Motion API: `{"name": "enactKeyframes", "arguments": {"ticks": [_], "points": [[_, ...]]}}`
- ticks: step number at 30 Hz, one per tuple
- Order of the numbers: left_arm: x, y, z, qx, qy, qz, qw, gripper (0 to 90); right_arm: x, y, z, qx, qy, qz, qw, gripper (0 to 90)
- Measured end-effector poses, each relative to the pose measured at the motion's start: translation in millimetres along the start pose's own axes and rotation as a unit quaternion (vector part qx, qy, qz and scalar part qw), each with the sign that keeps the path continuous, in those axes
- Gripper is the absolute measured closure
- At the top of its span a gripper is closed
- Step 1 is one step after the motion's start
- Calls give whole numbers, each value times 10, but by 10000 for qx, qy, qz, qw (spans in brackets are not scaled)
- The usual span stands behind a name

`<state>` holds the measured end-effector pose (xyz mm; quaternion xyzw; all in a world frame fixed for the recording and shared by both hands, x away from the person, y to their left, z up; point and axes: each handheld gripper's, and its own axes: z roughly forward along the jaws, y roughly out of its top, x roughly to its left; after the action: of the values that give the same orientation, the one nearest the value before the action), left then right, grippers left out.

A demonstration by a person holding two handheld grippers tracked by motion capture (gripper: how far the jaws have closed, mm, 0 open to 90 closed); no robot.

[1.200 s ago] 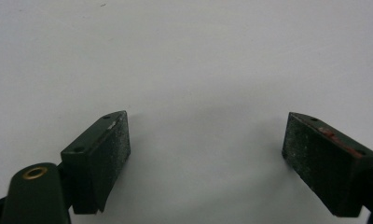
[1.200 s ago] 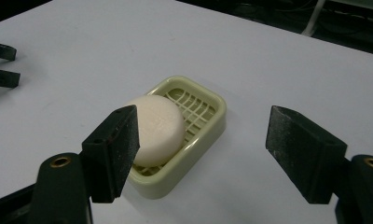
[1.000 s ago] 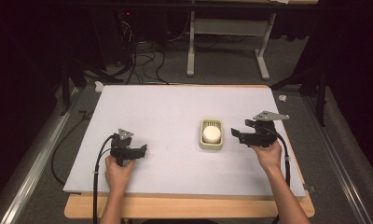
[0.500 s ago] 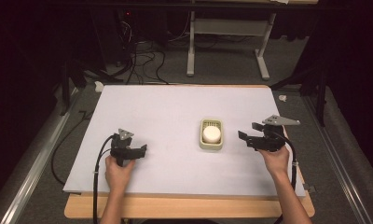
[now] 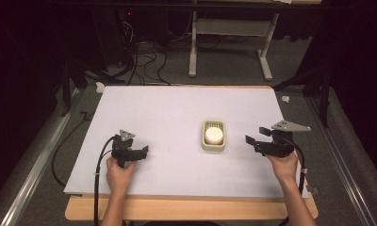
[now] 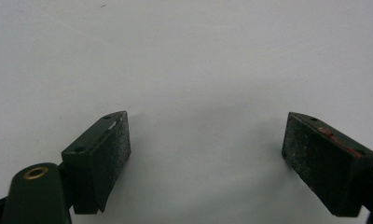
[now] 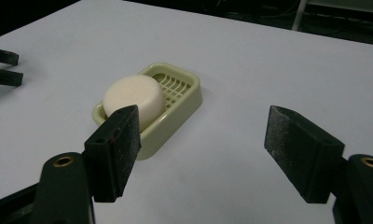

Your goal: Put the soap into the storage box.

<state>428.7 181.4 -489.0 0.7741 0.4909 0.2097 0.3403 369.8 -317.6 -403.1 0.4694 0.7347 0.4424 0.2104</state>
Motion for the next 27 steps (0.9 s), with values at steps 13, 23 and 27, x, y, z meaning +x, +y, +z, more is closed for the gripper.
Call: {"name": "enactKeyframes", "arguments": {"ticks": [13, 23, 27], "points": [[0, 0, 0, 1, 2, 0, 10000, 158, -43, -161, -67, 50, -8, 88, 9999, 279], [8, 2, 3, 8, -15, -19, 10000, 157, -78, -248, -45, 107, 20, 135, 9999, 281], [10, 2, 4, 9, -21, -21, 10000, 157, -79, -296, -2, 154, 52, 179, 9997, 281]]}}
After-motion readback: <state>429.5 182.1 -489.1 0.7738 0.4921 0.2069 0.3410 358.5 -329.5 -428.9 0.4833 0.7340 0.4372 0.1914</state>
